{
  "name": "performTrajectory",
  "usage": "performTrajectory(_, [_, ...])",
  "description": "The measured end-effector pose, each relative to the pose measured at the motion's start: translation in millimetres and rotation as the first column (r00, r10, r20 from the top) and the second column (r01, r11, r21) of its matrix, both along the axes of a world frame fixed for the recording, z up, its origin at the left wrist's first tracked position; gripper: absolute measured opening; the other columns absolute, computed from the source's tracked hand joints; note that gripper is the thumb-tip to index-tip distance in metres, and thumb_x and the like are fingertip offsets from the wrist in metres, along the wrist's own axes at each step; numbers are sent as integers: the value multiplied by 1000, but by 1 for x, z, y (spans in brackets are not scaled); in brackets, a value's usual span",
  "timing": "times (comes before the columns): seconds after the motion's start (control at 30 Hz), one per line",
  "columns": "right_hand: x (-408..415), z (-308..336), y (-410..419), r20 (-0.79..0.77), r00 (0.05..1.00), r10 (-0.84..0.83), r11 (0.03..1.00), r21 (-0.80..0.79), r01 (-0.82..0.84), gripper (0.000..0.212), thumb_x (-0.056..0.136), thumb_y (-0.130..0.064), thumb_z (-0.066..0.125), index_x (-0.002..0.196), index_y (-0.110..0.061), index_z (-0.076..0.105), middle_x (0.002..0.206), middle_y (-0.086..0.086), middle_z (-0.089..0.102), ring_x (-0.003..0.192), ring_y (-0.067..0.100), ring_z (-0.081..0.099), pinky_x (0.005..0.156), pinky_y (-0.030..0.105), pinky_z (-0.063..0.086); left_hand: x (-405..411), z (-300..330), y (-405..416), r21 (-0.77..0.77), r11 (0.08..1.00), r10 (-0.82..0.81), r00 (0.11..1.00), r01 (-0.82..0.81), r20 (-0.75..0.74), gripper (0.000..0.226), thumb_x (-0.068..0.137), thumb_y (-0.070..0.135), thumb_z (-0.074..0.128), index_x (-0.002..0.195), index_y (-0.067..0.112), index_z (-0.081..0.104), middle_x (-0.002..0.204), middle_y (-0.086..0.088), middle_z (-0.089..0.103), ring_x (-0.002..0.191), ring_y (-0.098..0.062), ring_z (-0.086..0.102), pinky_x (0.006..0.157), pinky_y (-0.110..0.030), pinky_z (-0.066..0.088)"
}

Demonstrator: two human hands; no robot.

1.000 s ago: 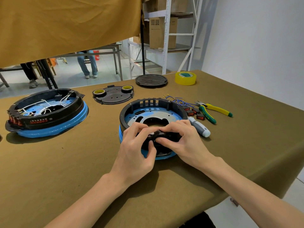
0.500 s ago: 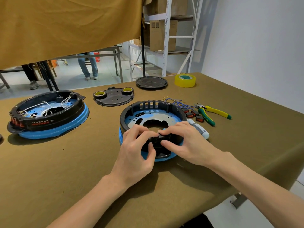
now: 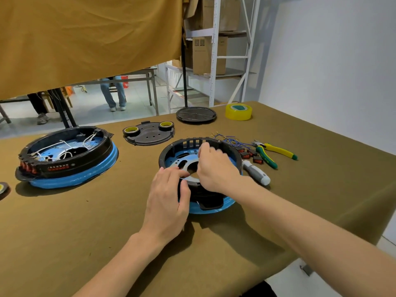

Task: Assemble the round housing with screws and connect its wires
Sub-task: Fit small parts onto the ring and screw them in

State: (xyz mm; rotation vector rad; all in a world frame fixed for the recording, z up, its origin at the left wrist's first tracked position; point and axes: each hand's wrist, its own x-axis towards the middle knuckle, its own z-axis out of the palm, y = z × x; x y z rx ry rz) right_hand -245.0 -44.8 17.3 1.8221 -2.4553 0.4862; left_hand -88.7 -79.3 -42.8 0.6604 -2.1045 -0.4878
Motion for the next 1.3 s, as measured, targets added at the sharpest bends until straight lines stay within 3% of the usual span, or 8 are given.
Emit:
performTrajectory(0.13, [-5,8,-1,-50,998,30,999,41,-28,31,101,-16,47,129,-3,43,120,16,53,107,36,50,79,37,31,1,3,-1,-53,999,5,999,-3,36,25,102,27,41,103,18,65,103,9,59,105,-1,50,120,-36,34])
performTrajectory(0.27, [-9,15,-6,91,995,-31,998,-54,36,15,104,-15,42,114,-7,48,110,16,59,103,38,54,81,45,40,1,3,-3,-70,998,2,999,0,34,31,101,33,36,99,21,64,99,10,59,101,-4,50,116,-34,35])
performTrajectory(0.47, [-6,-5,1,-84,995,-55,998,-27,53,18,100,-15,48,116,-7,47,107,13,56,101,36,51,77,38,30,-4,3,1,-90,995,43,999,-40,30,36,99,34,34,94,19,66,96,10,58,98,-7,51,110,-33,38])
performTrajectory(0.7, [-37,3,6,264,962,-66,929,-335,156,14,100,-20,54,99,-16,67,99,3,64,97,24,58,90,47,48,-3,-1,-4,-133,990,46,999,-43,18,31,100,32,37,91,24,65,92,14,57,96,-4,50,104,-25,34])
performTrajectory(0.9, [-127,1,29,129,876,-465,884,22,466,19,92,-11,56,101,-8,73,103,15,72,93,34,67,83,44,59,-4,-1,-8,-147,989,18,1000,-21,-21,24,98,35,43,97,28,66,98,15,57,101,-5,50,102,-30,33])
performTrajectory(1.07, [-150,-17,30,53,878,-475,871,173,461,16,98,-11,57,82,-8,57,80,10,55,64,26,53,50,31,37,-8,-4,-6,-254,955,-142,988,151,53,34,95,38,59,127,31,68,120,10,61,116,-8,53,106,-33,32])
performTrajectory(1.17, [-152,-18,24,33,874,-485,864,176,472,31,101,-13,57,73,-13,45,70,6,48,56,21,46,46,30,32,-8,-1,-9,-279,942,-173,982,188,77,31,97,36,59,124,31,71,119,10,64,111,-7,56,103,-29,35])
performTrajectory(1.3, [-144,-13,24,-14,892,-452,863,244,442,17,105,-20,56,95,-7,52,90,10,58,70,24,57,52,33,39,-9,5,-8,-250,947,-181,979,200,95,28,96,37,59,118,29,75,120,11,63,107,-3,55,101,-24,36])
